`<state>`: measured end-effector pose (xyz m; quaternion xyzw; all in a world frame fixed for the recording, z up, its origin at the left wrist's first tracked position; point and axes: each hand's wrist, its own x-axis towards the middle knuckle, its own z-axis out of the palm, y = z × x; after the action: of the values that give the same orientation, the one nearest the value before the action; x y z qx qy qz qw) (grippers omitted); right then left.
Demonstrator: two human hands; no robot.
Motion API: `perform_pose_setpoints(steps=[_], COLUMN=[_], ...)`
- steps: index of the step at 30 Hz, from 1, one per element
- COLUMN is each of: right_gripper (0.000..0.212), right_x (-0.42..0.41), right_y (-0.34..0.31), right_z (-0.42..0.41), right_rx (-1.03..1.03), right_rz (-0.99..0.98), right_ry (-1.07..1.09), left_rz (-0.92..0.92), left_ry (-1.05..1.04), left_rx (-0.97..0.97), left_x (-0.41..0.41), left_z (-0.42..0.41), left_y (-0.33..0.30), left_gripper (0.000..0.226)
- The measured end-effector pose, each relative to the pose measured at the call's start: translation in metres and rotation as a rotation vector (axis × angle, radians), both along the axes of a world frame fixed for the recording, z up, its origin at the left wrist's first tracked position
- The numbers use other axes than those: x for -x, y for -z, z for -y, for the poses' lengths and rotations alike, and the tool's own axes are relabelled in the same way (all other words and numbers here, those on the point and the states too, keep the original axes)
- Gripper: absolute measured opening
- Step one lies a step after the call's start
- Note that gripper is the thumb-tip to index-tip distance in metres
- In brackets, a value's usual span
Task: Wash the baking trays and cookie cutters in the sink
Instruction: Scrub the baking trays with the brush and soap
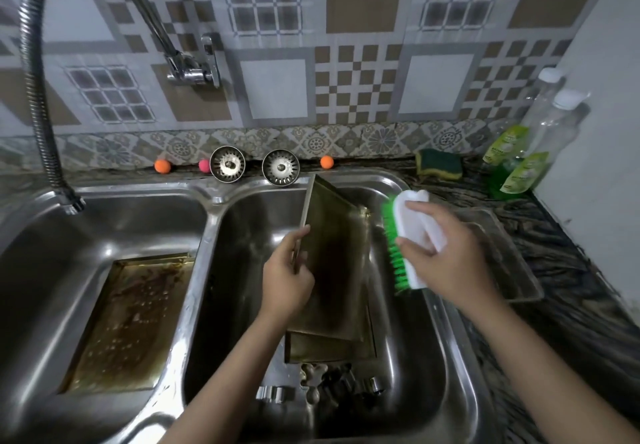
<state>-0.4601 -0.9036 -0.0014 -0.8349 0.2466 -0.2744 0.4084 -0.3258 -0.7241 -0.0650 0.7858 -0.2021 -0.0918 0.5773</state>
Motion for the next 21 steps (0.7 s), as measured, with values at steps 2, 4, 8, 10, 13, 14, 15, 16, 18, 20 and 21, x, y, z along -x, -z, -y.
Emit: perform_pose_setpoints(steps=[2, 4, 8, 10, 13, 14, 15, 16, 18, 20, 21], right_gripper=[0.055, 0.071, 0.081, 0.080, 0.081, 0.082, 0.082, 0.082, 0.081, 0.081, 0.081], right_x=[-0.016, -0.029, -0.054, -0.066, -0.072, -0.067, -0.059, -0.050, -0.044, -0.054, -0.060], right_y=[0.014, 0.029, 0.035, 0.026, 0.021, 0.025, 0.030, 0.035, 0.041, 0.041, 0.037], right_z=[-0.029, -0.054, -0.044, -0.028, -0.061, -0.080, -0.095, -0.100, -0.080, -0.045, -0.033], right_rx=[-0.049, -0.107, 0.048, -0.003, -0.053, -0.037, -0.003, 0.040, 0.092, 0.094, 0.083], right_rz=[0.027, 0.006, -0.152, -0.194, -0.093, -0.062, -0.055, -0.070, -0.122, -0.195, -0.221], right_ry=[-0.096, -0.197, -0.155, -0.003, -0.110, -0.226, -0.329, -0.411, -0.432, -0.258, -0.155], left_rz=[0.008, 0.005, 0.012, 0.016, 0.021, 0.001, -0.028, -0.055, -0.087, -0.092, -0.096], left_ry=[-0.021, -0.054, -0.110, -0.104, -0.124, -0.150, -0.183, -0.221, -0.249, -0.213, -0.183], left_rx=[0.048, 0.091, 0.193, 0.215, 0.256, 0.288, 0.320, 0.339, 0.335, 0.317, 0.310], left_x=[0.007, 0.015, 0.029, 0.035, 0.040, 0.037, 0.033, 0.029, 0.022, 0.025, 0.029], left_z=[0.000, -0.001, -0.022, -0.031, -0.028, -0.028, -0.029, -0.033, -0.045, -0.049, -0.046], left_y=[-0.003, -0.004, -0.009, -0.006, -0.008, -0.010, -0.012, -0.011, -0.006, -0.004, -0.004], left_gripper=[0.047, 0.045, 0.043, 0.041, 0.041, 0.042, 0.044, 0.045, 0.044, 0.043, 0.043])
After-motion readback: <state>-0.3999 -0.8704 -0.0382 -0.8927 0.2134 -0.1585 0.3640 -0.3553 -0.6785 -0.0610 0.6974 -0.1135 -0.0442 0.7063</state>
